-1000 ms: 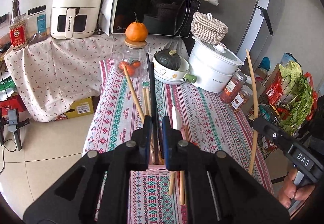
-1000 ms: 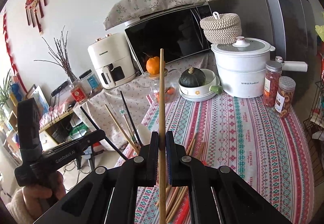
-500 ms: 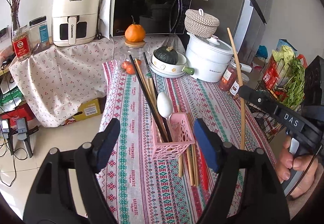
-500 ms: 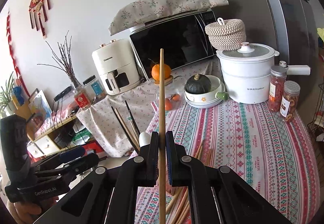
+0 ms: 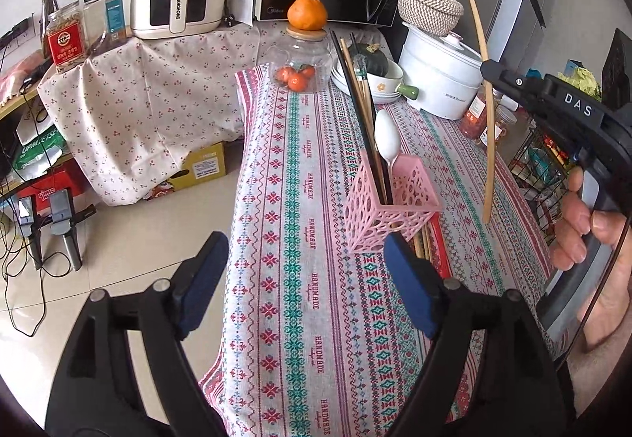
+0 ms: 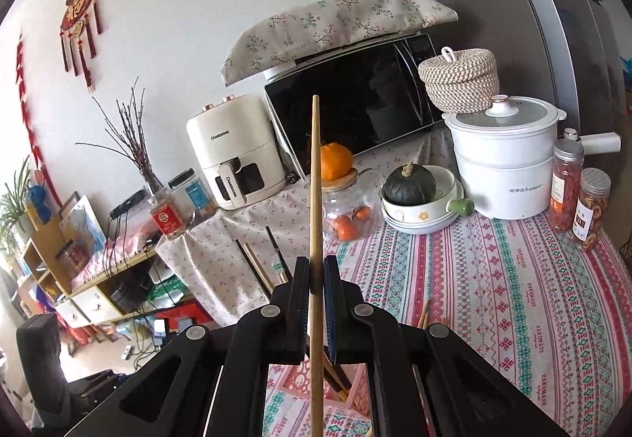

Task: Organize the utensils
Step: 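Lower the wooden chopstick into the pink basket with the right gripper and open, then grasp the red plastic spoon with the right gripper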

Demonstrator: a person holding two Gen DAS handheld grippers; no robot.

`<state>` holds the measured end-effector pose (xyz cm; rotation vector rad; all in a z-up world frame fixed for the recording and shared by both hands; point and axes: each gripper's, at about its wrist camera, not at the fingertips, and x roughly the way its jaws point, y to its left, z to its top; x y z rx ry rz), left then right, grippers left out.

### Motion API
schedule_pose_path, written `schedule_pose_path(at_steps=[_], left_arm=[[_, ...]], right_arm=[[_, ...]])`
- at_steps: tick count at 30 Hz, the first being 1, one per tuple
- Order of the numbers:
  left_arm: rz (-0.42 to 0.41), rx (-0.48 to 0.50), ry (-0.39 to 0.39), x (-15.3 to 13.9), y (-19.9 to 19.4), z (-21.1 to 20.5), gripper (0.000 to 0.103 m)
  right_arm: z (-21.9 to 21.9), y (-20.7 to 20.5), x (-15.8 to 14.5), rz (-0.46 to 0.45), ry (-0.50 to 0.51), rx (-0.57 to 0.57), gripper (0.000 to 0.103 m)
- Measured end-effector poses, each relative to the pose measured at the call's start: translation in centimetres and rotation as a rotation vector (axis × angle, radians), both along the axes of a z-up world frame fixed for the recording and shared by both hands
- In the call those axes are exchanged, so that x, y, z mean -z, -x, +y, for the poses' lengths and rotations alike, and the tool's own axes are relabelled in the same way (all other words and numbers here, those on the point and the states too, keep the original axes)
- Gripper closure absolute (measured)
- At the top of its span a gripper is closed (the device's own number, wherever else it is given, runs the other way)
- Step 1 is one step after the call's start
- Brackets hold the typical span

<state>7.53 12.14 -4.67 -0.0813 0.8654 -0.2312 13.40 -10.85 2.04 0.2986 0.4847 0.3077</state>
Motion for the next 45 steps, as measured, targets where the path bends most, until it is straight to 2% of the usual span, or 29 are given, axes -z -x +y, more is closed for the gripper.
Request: schedule_pose_path(at_steps=[5,10,14,18,20,22,27,31,34,39,43,45], left_arm=[[0.039,0.017,0.017,0.4,-0.2,-0.5,0.022],[0.052,0.043,0.003,0.5,-0.4,-1.1,0.022],[0.069,0.034,-0.001,0.7,-0.6,-0.9,0.022],[0.081,0.023,-0.005,1.0,-0.9,-0.8,0.022],[0.089,0.027,-0.005,1.1,-1.0,-1.1,0.022],[0.099,0.034,-0.003,1.2,-1.0,-1.5,0.022],[0.122,0.062,0.002,1.3,-1.0,-2.7,0.021],[0.155,0.093,0.015,1.8,-0.8,-4.1,0.019],[0.187,0.118,0.014,2.4,-0.7,-5.3,0.019],[0.213,0.124,-0.003,3.1,-0.6,-6.6,0.018],[0.236,0.115,-0.008,3.8,-0.6,-7.2,0.018],[0.253,0.111,-0.006,4.2,-0.7,-7.5,0.018]], right_arm=[[2.3,-0.9,1.1,-0.082,0.079,0.106,0.096],[4.7,-1.0,3.0,-0.161,0.215,0.140,0.096],[5.5,-0.5,4.6,-0.158,0.272,0.129,0.096],[5.6,0.5,5.6,-0.131,0.280,0.096,0.095],[5.3,0.8,5.9,-0.098,0.266,0.060,0.091],[4.7,1.3,5.7,-0.068,0.236,0.041,0.075],[1.5,2.2,3.4,-0.009,0.172,0.025,0.050],[-1.8,2.4,2.3,0.072,0.186,0.020,0.029],[-4.2,2.3,2.8,0.162,0.205,0.052,0.026],[-7.5,1.8,5.3,0.328,0.172,0.088,0.022],[-7.9,1.0,8.8,0.453,0.185,0.022,0.021],[-7.4,0.4,10.4,0.497,0.231,0.005,0.021]])
